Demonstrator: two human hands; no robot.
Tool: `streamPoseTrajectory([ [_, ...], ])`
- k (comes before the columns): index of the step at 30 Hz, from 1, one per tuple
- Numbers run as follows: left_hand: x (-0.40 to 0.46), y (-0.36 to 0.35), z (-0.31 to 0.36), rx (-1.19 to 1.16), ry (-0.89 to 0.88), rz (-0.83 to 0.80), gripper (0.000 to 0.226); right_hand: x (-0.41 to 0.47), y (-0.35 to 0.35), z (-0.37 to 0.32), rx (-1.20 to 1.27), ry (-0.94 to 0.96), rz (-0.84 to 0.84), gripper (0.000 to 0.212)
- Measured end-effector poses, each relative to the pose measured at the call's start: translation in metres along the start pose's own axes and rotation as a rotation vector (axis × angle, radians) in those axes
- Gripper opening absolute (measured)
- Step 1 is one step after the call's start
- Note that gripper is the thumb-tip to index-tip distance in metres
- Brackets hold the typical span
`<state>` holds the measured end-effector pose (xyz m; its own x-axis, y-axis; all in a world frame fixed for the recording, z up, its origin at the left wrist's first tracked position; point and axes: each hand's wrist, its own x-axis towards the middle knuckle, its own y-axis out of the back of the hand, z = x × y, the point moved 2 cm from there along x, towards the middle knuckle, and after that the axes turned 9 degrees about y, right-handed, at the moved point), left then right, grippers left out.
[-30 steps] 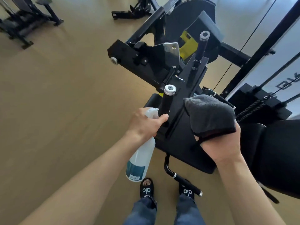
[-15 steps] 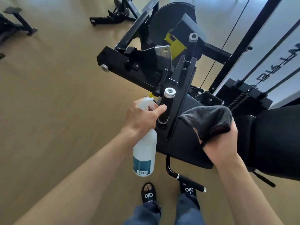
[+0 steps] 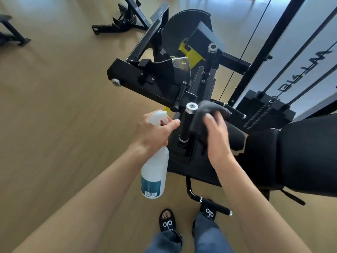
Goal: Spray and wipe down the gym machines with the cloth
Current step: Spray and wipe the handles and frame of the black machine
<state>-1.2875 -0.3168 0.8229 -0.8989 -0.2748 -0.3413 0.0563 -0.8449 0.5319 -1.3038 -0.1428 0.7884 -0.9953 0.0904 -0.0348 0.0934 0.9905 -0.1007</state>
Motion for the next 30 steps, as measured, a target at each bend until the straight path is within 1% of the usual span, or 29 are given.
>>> streamPoseTrajectory([
  [1, 0.001, 0.001, -0.001, 0.0, 0.009, 0.003, 0.026, 0.001, -0.008, 0.001, -0.179, 0.1, -0.079, 0.03],
  [2, 0.002, 0.002, -0.002, 0.001, 0.019, 0.006, 0.023, 0.003, -0.014, 0.003, -0.386, 0.219, -0.107, 0.037],
  [3, 0.004, 0.003, -0.003, -0.001, 0.03, 0.013, 0.022, 0.007, -0.017, 0.005, -0.596, 0.348, -0.095, 0.042],
  [4, 0.006, 0.004, -0.004, -0.009, 0.043, 0.021, 0.022, 0.011, -0.019, 0.004, -0.746, 0.47, -0.07, 0.045],
  [5, 0.008, 0.005, -0.004, -0.015, 0.059, 0.031, 0.022, 0.018, -0.019, 0.005, -0.81, 0.538, -0.076, 0.046],
  [8, 0.014, 0.007, -0.002, -0.023, 0.105, 0.065, 0.022, 0.043, -0.019, 0.005, -0.787, 0.565, -0.208, 0.037],
  [9, 0.015, 0.008, -0.002, -0.034, 0.124, 0.075, 0.021, 0.048, -0.021, 0.005, -0.77, 0.561, -0.223, 0.031],
  [11, 0.019, 0.009, -0.001, -0.06, 0.158, 0.084, 0.02, 0.054, -0.028, 0.007, -0.69, 0.543, -0.187, 0.019],
  [13, 0.023, 0.008, 0.0, -0.069, 0.181, 0.09, 0.018, 0.054, -0.033, 0.009, -0.572, 0.475, -0.136, 0.012],
  [15, 0.027, 0.006, 0.002, -0.064, 0.2, 0.1, 0.019, 0.056, -0.031, 0.01, -0.487, 0.397, -0.156, 0.011],
  [16, 0.029, 0.005, 0.002, -0.059, 0.205, 0.105, 0.019, 0.059, -0.029, 0.009, -0.467, 0.369, -0.216, 0.012],
  [18, 0.032, 0.002, 0.005, -0.043, 0.208, 0.116, 0.019, 0.068, -0.025, 0.002, -0.441, 0.264, -0.422, 0.016],
  [19, 0.032, 0.0, 0.006, -0.04, 0.211, 0.126, 0.019, 0.075, -0.023, -0.002, -0.412, 0.168, -0.525, 0.019],
  [20, 0.033, -0.001, 0.006, -0.048, 0.218, 0.139, 0.019, 0.083, -0.022, -0.005, -0.365, 0.032, -0.593, 0.025],
  [22, 0.033, -0.004, 0.006, -0.08, 0.248, 0.173, 0.02, 0.095, -0.02, -0.007, -0.243, -0.267, -0.664, 0.036],
  [23, 0.033, -0.005, 0.006, -0.088, 0.263, 0.182, 0.021, 0.097, -0.021, -0.007, -0.211, -0.342, -0.692, 0.037],
  [24, 0.033, -0.006, 0.006, -0.086, 0.271, 0.182, 0.021, 0.098, -0.022, -0.007, -0.22, -0.333, -0.7, 0.034],
  [25, 0.033, -0.007, 0.006, -0.082, 0.275, 0.173, 0.022, 0.096, -0.023, -0.004, -0.217, -0.278, -0.663, 0.032],
  [26, 0.034, -0.009, 0.006, -0.082, 0.275, 0.161, 0.022, 0.09, -0.024, 0.0, -0.202, -0.192, -0.577, 0.031],
  [28, 0.037, -0.009, 0.006, -0.098, 0.273, 0.139, 0.023, 0.068, -0.029, 0.005, -0.13, -0.036, -0.284, 0.03],
  [30, 0.042, -0.008, 0.006, -0.097, 0.274, 0.128, 0.022, 0.046, -0.039, 0.009, -0.1, 0.065, 0.023, 0.025],
])
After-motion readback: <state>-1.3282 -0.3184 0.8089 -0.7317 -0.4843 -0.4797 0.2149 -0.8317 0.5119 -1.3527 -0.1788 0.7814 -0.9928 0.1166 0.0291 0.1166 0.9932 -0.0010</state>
